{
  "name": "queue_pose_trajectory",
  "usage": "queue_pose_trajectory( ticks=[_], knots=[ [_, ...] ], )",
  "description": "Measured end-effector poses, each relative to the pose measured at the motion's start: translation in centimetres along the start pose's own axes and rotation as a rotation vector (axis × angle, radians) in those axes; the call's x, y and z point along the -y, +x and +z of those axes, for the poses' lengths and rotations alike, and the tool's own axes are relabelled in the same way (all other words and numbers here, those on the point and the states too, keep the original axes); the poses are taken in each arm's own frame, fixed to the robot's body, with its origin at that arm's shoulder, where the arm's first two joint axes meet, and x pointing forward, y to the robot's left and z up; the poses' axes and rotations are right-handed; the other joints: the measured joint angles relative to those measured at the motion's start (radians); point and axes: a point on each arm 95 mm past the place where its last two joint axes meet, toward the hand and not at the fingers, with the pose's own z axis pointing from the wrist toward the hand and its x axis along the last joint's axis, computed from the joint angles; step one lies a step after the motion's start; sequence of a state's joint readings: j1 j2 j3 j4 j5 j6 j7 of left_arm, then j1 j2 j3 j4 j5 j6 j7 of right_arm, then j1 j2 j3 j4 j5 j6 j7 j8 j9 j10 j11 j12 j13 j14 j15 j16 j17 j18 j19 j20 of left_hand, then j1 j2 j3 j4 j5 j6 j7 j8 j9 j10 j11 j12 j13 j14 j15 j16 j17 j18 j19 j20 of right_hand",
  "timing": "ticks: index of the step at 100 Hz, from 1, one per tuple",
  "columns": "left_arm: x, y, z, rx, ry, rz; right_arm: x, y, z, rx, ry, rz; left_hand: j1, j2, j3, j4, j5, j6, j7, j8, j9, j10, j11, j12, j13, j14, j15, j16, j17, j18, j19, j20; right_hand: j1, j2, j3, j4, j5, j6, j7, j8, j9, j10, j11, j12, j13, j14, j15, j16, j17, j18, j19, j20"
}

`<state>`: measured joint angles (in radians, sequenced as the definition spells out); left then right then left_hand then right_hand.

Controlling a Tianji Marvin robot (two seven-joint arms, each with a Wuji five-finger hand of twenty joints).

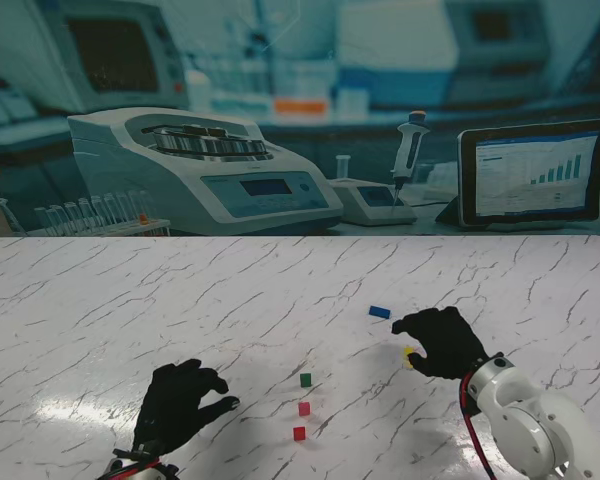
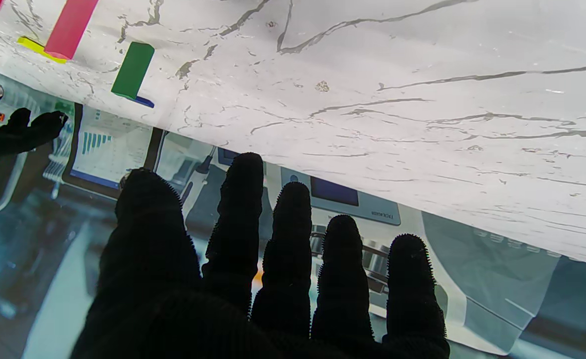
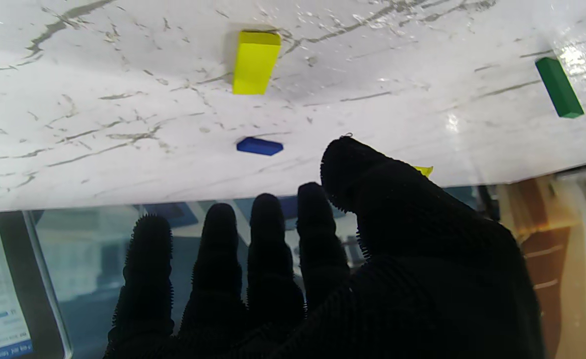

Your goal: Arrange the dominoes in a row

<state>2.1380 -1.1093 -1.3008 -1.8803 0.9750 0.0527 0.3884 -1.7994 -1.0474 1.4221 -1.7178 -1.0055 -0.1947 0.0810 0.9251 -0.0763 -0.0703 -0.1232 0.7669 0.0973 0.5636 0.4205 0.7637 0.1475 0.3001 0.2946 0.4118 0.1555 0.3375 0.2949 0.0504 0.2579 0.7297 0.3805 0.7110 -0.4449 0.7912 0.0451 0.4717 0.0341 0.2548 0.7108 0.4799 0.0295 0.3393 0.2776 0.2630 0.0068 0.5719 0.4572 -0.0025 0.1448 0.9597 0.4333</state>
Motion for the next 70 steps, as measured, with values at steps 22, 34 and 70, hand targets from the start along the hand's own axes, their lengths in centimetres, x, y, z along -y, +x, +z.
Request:
queue_pose_trajectory(
  ticks=[22,34,70],
  knots=[
    [0.0,0.1,0.3,-0.001,-0.009,0.014,1.3,-1.4,-0.2,-0.012,-0.011,-0.031,0.0,0.0,0.0,0.0,0.0,0.0,0.0,0.0,0.0,-0.001,0.0,0.0,0.0,0.0,0.0,0.0,0.0,0.0,0.0,0.0,0.011,-0.017,0.058,0.0,-0.013,-0.017,0.01,-0.002,-0.029,-0.01,0.002,-0.039,0.001,-0.011,0.001,-0.012,0.024,0.0,0.0,0.014],
    [0.1,0.2,0.5,-0.002,-0.019,0.028,1.8,-1.8,-0.2,-0.021,-0.003,-0.051,0.0,0.0,0.0,0.0,0.0,0.0,0.0,0.0,0.0,-0.002,0.0,0.0,0.0,0.0,0.0,0.0,0.0,0.0,0.0,0.0,0.026,-0.017,0.071,0.0,-0.013,-0.033,0.012,-0.012,-0.047,-0.017,0.003,-0.037,0.003,-0.021,0.001,-0.012,0.037,0.0,0.0,0.015],
    [0.3,0.7,1.0,-0.01,-0.034,0.044,3.3,-2.8,0.5,-0.039,-0.01,-0.066,0.0,0.0,0.0,0.0,0.0,0.0,0.005,0.0,0.0,-0.004,0.002,0.0,0.0,0.0,0.0,0.0,0.001,0.0,0.008,0.0,0.064,-0.021,0.106,0.0,-0.01,-0.112,0.057,-0.012,-0.047,-0.033,0.004,-0.037,0.013,-0.026,0.013,-0.013,0.057,0.0,0.013,0.02]
  ],
)
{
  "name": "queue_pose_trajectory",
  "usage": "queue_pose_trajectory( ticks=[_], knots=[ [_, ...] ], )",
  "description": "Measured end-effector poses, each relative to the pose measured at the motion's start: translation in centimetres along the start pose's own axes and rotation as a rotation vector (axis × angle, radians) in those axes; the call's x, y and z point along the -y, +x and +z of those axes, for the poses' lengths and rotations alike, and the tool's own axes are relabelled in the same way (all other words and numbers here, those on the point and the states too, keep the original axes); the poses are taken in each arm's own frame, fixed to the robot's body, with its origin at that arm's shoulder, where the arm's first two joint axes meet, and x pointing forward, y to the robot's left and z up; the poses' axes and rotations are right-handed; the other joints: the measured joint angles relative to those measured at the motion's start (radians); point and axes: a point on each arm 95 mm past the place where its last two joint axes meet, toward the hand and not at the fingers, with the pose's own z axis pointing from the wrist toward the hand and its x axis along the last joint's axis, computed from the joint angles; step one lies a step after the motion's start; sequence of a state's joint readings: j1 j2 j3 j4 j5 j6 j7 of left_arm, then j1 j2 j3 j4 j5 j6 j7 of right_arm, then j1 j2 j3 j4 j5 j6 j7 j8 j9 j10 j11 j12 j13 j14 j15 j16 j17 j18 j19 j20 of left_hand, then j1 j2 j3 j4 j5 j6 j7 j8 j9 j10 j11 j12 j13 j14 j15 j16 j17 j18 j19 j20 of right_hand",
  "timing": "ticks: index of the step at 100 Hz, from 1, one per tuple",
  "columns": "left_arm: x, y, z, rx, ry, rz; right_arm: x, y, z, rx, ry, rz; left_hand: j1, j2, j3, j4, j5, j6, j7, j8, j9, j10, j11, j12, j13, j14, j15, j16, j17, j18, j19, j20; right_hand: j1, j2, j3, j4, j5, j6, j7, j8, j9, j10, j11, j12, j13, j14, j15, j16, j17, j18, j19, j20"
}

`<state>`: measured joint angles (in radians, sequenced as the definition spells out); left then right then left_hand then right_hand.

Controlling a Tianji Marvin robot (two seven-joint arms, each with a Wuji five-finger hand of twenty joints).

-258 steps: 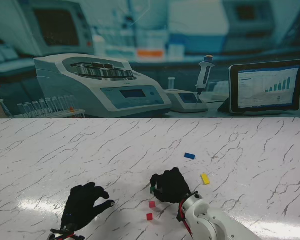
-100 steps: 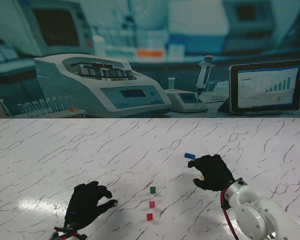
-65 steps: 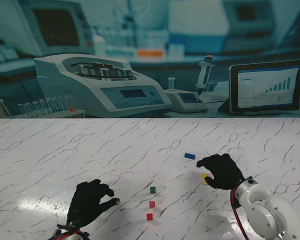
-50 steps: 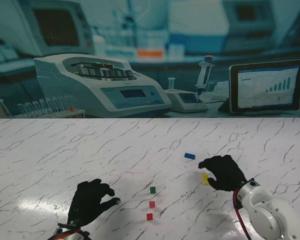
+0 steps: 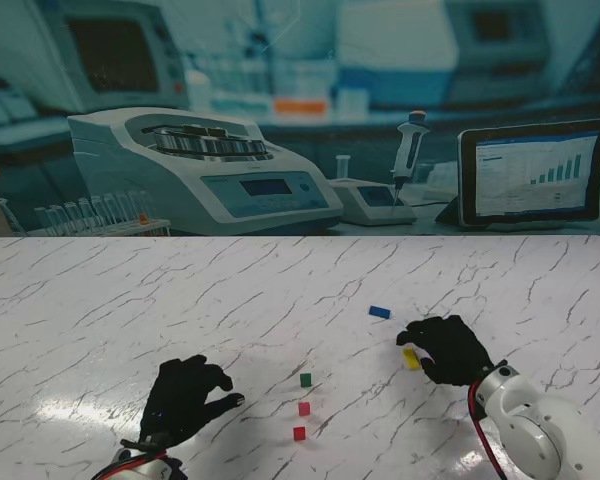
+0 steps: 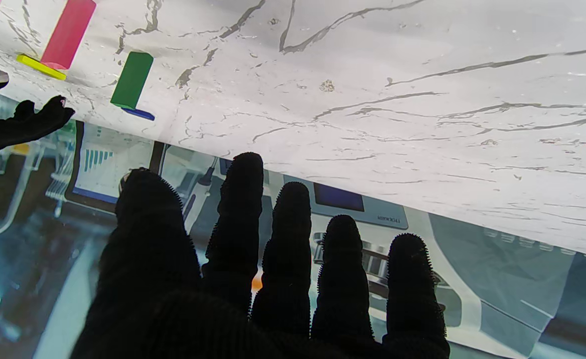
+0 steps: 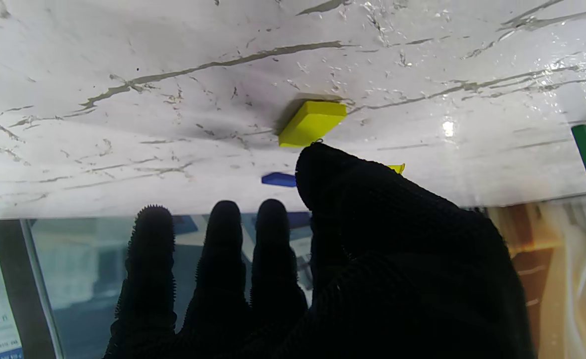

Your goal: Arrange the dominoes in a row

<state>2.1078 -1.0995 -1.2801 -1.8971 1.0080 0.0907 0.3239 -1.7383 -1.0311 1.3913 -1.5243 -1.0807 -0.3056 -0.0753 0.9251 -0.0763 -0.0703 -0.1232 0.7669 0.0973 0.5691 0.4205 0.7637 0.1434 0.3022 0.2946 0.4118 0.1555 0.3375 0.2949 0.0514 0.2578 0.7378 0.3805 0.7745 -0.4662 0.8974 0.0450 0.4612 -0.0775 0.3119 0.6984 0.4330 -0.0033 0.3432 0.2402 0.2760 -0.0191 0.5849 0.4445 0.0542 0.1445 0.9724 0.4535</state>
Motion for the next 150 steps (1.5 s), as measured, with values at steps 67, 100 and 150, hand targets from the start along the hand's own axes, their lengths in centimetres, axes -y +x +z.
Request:
queue_pose_trajectory(
  ticks=[67,100,150],
  knots=[
    [0.4,0.4,0.5,-0.006,-0.013,0.01,2.1,-0.3,0.0,-0.021,-0.008,0.027,0.0,0.0,0.0,0.0,0.0,0.0,0.008,0.0,0.0,-0.001,0.002,0.004,0.0,0.0,0.0,0.0,0.008,0.0,0.005,0.001,0.053,-0.011,0.064,-0.02,0.041,-0.062,0.136,0.0,0.001,-0.012,0.03,0.0,0.036,-0.009,0.033,-0.013,0.033,-0.001,0.024,0.0],
    [0.5,0.4,0.5,-0.006,-0.012,0.011,2.7,-0.5,0.4,-0.014,-0.035,0.043,0.0,0.0,0.0,0.0,0.0,0.0,0.016,0.0,0.0,-0.001,0.002,0.004,0.0,0.0,0.0,0.0,0.008,0.0,0.005,0.001,0.052,-0.022,0.062,-0.02,0.058,-0.071,0.235,0.01,0.031,-0.012,0.093,0.013,0.063,-0.009,0.034,-0.013,0.058,-0.001,0.037,0.0],
    [0.5,0.5,0.5,-0.006,-0.012,0.012,2.7,-0.8,1.0,0.002,-0.061,0.048,0.0,0.0,0.0,0.0,0.0,0.0,0.018,0.0,0.0,-0.001,0.003,0.004,0.0,0.0,0.0,0.0,0.008,0.0,0.005,0.001,0.042,-0.063,0.045,-0.081,0.096,-0.1,0.386,-0.014,0.168,-0.036,0.16,0.052,0.177,-0.047,0.137,0.013,0.131,-0.001,0.149,0.016]
  ],
)
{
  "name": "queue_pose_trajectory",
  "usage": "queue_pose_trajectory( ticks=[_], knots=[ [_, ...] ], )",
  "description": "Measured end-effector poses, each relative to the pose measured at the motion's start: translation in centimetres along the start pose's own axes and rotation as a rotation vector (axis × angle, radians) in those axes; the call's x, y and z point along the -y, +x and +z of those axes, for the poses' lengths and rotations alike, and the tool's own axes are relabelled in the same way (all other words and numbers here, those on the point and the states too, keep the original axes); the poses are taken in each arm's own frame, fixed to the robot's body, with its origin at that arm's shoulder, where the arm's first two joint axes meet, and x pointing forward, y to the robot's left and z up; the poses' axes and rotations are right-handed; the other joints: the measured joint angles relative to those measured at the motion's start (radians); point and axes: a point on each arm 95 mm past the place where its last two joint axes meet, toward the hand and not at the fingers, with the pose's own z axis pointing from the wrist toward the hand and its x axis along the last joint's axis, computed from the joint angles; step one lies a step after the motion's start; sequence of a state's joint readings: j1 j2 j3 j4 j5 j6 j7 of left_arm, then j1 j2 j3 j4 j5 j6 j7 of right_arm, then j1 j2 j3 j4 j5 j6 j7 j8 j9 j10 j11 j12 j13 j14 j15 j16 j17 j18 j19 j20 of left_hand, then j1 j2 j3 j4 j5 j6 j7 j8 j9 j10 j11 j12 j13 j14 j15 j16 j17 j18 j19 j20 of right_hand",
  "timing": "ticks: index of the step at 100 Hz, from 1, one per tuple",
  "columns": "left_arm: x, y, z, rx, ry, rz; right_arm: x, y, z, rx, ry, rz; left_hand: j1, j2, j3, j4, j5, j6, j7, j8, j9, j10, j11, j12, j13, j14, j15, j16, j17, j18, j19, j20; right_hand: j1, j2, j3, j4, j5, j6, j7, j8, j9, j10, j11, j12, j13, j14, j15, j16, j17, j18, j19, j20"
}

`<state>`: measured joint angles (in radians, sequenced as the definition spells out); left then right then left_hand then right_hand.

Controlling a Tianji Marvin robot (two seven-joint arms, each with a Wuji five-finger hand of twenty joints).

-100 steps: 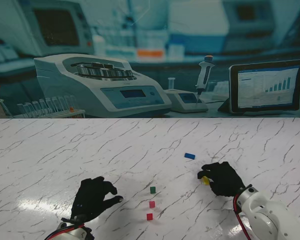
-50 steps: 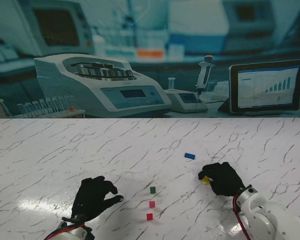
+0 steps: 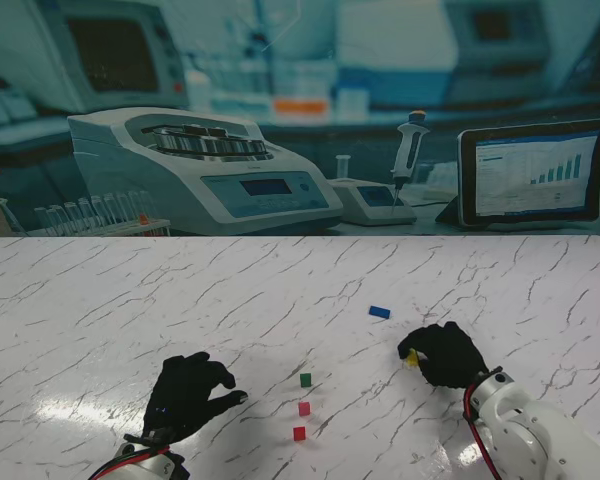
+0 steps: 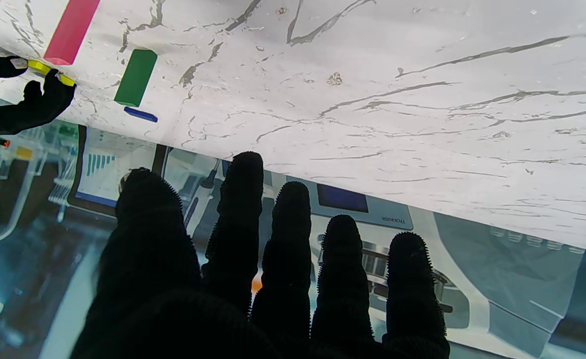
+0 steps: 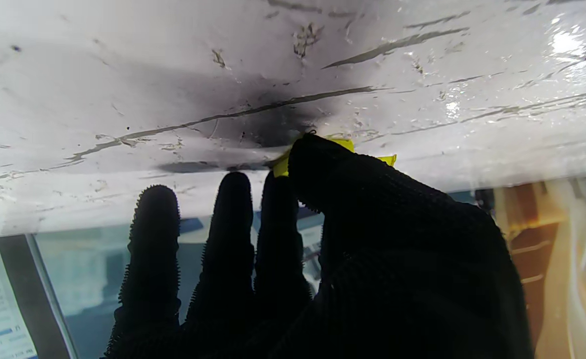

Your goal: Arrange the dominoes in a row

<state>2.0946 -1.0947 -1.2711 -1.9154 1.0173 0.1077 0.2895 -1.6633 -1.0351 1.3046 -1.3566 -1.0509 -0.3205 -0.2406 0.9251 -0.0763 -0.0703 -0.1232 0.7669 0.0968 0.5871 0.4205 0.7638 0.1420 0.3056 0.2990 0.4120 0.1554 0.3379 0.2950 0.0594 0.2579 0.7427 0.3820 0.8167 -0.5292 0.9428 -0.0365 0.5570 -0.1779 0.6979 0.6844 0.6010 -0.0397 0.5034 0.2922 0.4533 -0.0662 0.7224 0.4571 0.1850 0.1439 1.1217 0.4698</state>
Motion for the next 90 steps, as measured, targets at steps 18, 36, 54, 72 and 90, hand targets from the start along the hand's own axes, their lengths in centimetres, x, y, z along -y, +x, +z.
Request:
queue_pose_trajectory(
  ticks=[18,36,54,72,90],
  knots=[
    [0.0,0.0,0.0,0.001,0.001,0.0,-0.1,0.0,0.3,0.004,-0.005,0.001,0.0,0.0,0.0,0.0,0.0,0.0,0.0,0.0,0.0,0.0,0.0,0.0,0.0,0.0,0.0,0.0,0.0,0.0,0.0,0.0,0.0,-0.015,-0.021,-0.002,0.013,-0.001,0.024,-0.032,0.019,0.015,0.009,0.029,0.024,-0.001,0.052,0.029,0.017,0.0,0.04,0.011],
    [0.1,0.0,0.0,0.002,-0.001,0.0,-0.3,0.0,0.7,0.009,-0.013,-0.001,0.0,0.0,0.0,0.0,0.0,0.0,0.0,0.0,0.0,0.0,0.001,0.0,0.0,0.0,0.0,0.0,0.0,0.0,0.0,0.0,-0.002,-0.015,-0.057,-0.053,0.013,-0.001,0.043,-0.063,0.046,0.038,0.034,0.067,0.047,-0.001,0.09,0.062,0.03,0.0,0.065,0.015],
    [0.1,-0.1,-0.1,0.004,-0.001,-0.001,-0.4,0.2,1.1,0.017,-0.019,0.0,0.0,0.0,0.0,0.0,0.0,0.0,0.001,0.0,0.0,0.0,0.001,0.0,0.0,0.0,0.0,0.0,0.0,0.0,0.0,0.0,-0.011,-0.025,-0.085,-0.054,0.021,-0.001,0.062,-0.075,0.075,0.063,0.042,0.119,0.064,0.015,0.138,0.092,0.045,0.0,0.089,0.026],
    [0.1,-0.1,-0.1,0.006,-0.002,-0.002,-0.7,0.2,1.7,0.028,-0.007,0.004,0.0,0.0,0.0,0.0,0.0,0.0,0.001,0.0,0.0,0.0,0.001,0.0,0.0,0.0,0.0,0.0,0.0,0.0,0.001,0.0,-0.012,-0.027,-0.102,-0.054,0.027,-0.001,0.058,-0.101,0.075,0.065,0.052,0.161,0.065,0.019,0.152,0.113,0.049,0.0,0.101,0.035],
    [0.2,-0.2,-0.2,0.008,-0.004,-0.002,-0.8,0.1,1.9,0.039,0.003,0.002,0.0,0.0,0.0,0.0,0.0,-0.008,0.002,0.0,0.0,0.0,0.001,0.0,0.0,0.0,0.0,0.0,0.0,0.0,0.001,0.0,-0.023,-0.008,-0.093,-0.053,0.029,0.012,-0.092,-0.106,0.04,0.069,0.085,0.153,0.032,0.027,0.114,0.101,0.016,0.0,0.05,0.022]
  ],
)
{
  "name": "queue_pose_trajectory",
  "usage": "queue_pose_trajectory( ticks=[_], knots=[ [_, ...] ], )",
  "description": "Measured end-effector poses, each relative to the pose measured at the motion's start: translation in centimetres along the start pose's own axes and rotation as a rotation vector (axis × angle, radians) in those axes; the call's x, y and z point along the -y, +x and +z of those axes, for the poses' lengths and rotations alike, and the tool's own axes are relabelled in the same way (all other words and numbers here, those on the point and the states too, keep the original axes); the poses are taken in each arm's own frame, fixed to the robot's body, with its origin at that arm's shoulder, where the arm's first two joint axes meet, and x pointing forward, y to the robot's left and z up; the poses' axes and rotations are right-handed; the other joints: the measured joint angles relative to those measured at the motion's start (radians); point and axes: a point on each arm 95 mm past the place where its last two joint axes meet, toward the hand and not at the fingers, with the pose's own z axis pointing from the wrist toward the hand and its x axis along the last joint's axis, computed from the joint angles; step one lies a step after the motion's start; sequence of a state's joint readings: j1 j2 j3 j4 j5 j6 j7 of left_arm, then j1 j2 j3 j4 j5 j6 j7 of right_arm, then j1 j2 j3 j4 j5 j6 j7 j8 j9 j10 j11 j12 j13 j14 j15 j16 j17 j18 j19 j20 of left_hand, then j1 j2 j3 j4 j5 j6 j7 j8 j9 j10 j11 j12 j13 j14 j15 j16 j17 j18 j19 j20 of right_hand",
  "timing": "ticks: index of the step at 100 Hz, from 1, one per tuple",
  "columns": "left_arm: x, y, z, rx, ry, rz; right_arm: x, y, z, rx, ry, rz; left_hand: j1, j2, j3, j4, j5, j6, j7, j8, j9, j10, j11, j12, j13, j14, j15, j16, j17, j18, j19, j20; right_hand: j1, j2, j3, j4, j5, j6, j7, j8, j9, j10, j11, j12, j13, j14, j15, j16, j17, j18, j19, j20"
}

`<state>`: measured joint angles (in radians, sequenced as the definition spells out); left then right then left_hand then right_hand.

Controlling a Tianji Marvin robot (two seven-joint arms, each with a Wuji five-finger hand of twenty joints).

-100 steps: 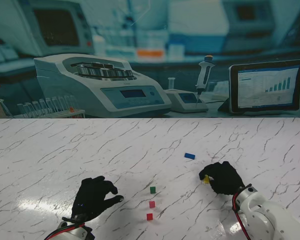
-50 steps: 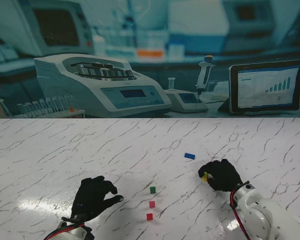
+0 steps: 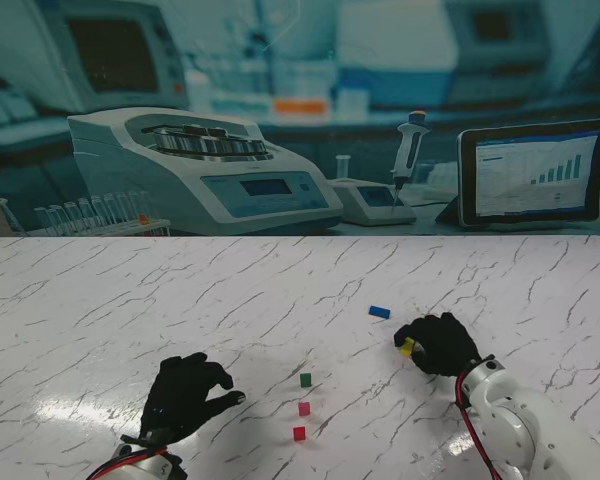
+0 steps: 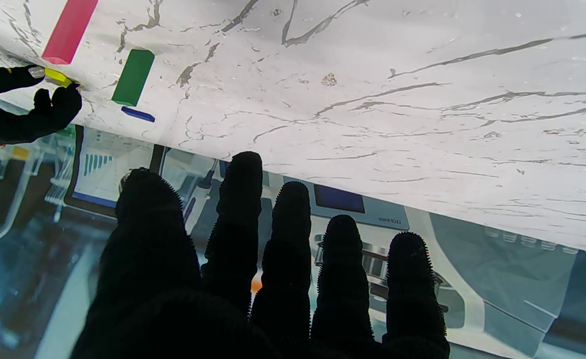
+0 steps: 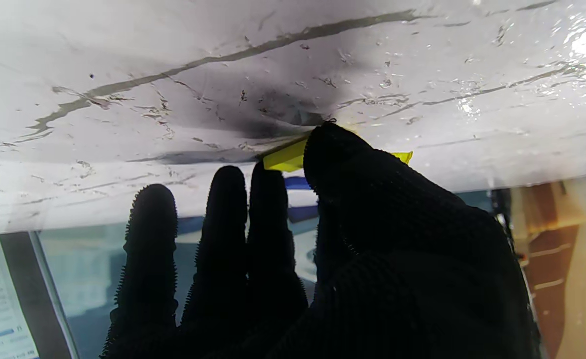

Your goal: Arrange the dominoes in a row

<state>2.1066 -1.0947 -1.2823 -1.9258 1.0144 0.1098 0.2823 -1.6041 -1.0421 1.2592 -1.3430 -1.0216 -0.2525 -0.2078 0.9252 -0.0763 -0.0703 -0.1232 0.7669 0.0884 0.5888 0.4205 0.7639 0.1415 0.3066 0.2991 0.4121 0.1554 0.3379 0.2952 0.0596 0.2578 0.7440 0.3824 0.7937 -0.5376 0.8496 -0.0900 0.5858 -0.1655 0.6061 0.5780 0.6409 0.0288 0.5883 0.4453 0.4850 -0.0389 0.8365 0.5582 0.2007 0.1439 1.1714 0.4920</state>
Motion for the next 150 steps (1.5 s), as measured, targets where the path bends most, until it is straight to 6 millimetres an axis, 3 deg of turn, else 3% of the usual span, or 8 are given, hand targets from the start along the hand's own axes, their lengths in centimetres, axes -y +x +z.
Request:
queue_pose_trajectory(
  ticks=[12,32,82,103,120,131,150],
  knots=[
    [0.0,0.0,0.0,0.0,-0.001,0.0,-0.1,-0.2,0.0,0.008,0.016,-0.002,0.0,0.0,0.0,0.0,0.0,-0.003,0.006,0.0,0.0,-0.002,0.001,0.0,0.0,0.0,0.0,0.0,0.0,0.0,0.004,0.0,-0.011,0.034,0.014,0.032,0.0,0.0,-0.08,0.007,-0.036,-0.003,0.0,-0.034,-0.037,0.004,-0.038,-0.015,-0.014,0.0,-0.028,-0.009],
    [0.0,0.0,0.0,0.001,-0.003,-0.001,-0.4,-0.3,0.0,0.017,0.038,0.002,0.001,0.0,0.0,0.0,0.0,-0.004,0.01,0.0,0.0,-0.003,0.001,0.0,0.0,0.0,0.001,0.0,0.0,0.0,0.004,0.0,-0.01,0.046,0.033,0.032,-0.027,0.001,-0.166,0.007,-0.052,-0.007,-0.025,-0.06,-0.05,0.018,-0.063,-0.037,-0.018,0.0,-0.05,-0.011],
    [0.0,0.0,-0.1,0.002,-0.003,0.0,-0.6,-0.6,0.2,0.031,0.042,-0.015,0.013,-0.003,0.009,0.0,0.0,-0.014,0.012,0.0,0.0,-0.004,0.001,0.0,0.0,0.0,0.002,0.0,0.001,0.0,0.004,0.0,-0.009,0.046,0.063,0.032,-0.032,0.002,-0.177,-0.003,-0.073,0.005,-0.05,-0.072,-0.063,0.028,-0.091,-0.042,-0.028,0.0,-0.064,-0.011],
    [0.0,0.0,-0.1,0.003,0.003,0.0,-0.3,-0.8,0.6,0.036,0.023,-0.021,0.013,-0.003,0.008,0.0,0.0,-0.014,0.023,0.0,0.0,-0.009,0.002,0.0,0.0,0.0,0.002,0.0,0.001,0.0,0.004,0.001,-0.009,0.046,0.062,0.032,-0.019,-0.02,-0.083,0.031,-0.074,0.003,-0.044,-0.079,-0.063,0.028,-0.09,-0.042,-0.028,0.0,-0.074,-0.011],
    [0.0,0.0,-0.1,0.003,0.011,0.001,-0.2,-1.0,0.8,0.042,0.006,-0.015,0.012,-0.003,0.008,0.0,0.0,-0.014,0.024,0.0,0.0,-0.009,0.002,0.0,0.0,0.0,0.002,0.001,0.001,0.0,0.005,0.002,-0.008,-0.015,0.059,0.015,-0.005,-0.057,0.18,0.032,-0.074,0.012,-0.033,-0.079,-0.063,0.028,-0.089,-0.042,-0.028,0.0,-0.075,-0.011],
    [0.0,-0.1,-0.1,0.004,0.012,-0.001,-0.2,-1.0,0.7,0.044,-0.006,-0.004,0.012,-0.003,0.008,0.0,0.0,-0.014,0.024,0.0,0.0,-0.009,0.002,0.0,0.0,0.0,0.002,0.009,0.001,0.0,0.006,0.002,-0.007,-0.032,0.06,0.015,-0.005,-0.065,0.228,0.031,-0.084,0.022,-0.009,-0.077,-0.063,0.03,-0.078,-0.042,-0.028,0.0,-0.075,-0.011],
    [-0.1,-0.1,-0.1,0.006,0.013,-0.008,0.0,-1.0,0.7,0.044,-0.022,0.003,0.011,0.009,0.008,0.0,0.0,-0.014,0.025,0.0,0.0,-0.009,0.002,0.0,0.0,0.0,0.002,0.009,0.001,0.0,0.012,0.004,-0.001,-0.046,0.08,0.015,-0.009,-0.067,0.254,0.064,-0.148,0.03,0.112,0.018,-0.11,0.042,-0.064,-0.048,-0.039,0.0,-0.086,-0.011]
  ],
)
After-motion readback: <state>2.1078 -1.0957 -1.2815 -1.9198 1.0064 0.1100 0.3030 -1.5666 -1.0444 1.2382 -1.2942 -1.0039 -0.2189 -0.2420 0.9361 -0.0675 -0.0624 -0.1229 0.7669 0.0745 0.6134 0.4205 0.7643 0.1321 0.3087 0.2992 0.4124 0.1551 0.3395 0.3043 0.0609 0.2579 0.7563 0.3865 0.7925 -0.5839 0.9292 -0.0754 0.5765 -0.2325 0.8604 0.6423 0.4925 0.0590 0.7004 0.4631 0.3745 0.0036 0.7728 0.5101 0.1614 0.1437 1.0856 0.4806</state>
